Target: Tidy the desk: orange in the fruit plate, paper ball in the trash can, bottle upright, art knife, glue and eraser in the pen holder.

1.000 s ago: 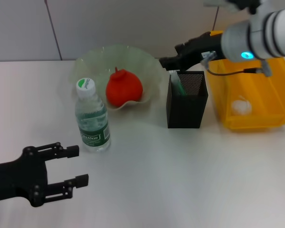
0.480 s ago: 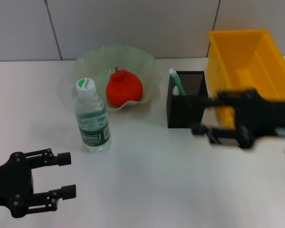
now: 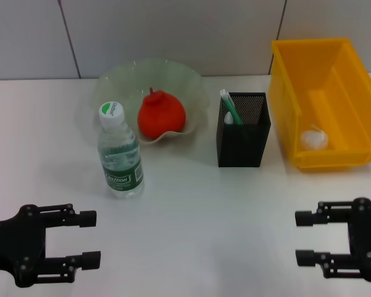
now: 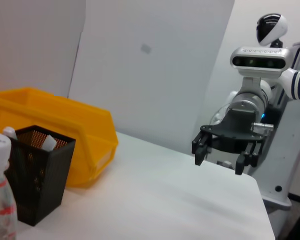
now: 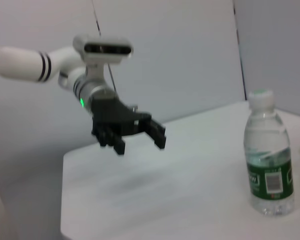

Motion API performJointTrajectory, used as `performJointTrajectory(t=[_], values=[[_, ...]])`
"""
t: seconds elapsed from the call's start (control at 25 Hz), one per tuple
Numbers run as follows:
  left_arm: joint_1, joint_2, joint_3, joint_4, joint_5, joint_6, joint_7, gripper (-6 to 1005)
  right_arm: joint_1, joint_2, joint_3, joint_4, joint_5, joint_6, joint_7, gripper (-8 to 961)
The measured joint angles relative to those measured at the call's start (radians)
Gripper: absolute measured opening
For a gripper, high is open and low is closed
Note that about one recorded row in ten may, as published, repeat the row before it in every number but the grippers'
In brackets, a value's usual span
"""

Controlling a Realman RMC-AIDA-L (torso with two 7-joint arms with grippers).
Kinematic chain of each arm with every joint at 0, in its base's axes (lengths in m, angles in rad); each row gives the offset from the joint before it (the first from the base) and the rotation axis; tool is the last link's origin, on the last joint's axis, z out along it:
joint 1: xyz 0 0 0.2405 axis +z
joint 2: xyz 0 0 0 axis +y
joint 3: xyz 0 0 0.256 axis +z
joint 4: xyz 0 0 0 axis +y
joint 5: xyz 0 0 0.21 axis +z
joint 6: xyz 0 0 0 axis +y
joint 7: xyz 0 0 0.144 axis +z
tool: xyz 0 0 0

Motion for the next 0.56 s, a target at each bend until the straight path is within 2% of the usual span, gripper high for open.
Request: performJointTrajectory(t=[0.08,0.28,0.56], values=[[-0.019,0.007,0.001,0.000,0.020,0.001,-0.019,720,0.002,-0.001,0.022,0.029,-0.005,-0.008,-0.037,664],[-0.054,0.008,-0.001,0.007,0.075,0.001,-0.052,726,0.006,-0.002,0.074,0.042,-0.010,-0.042,-0.063,720],[-0.090,0.004,-0.003,0.019,0.137,0.001,-0.064,728,0.010,0.006,0.077,0.046,-0.022,-0.034,-0.074,776]])
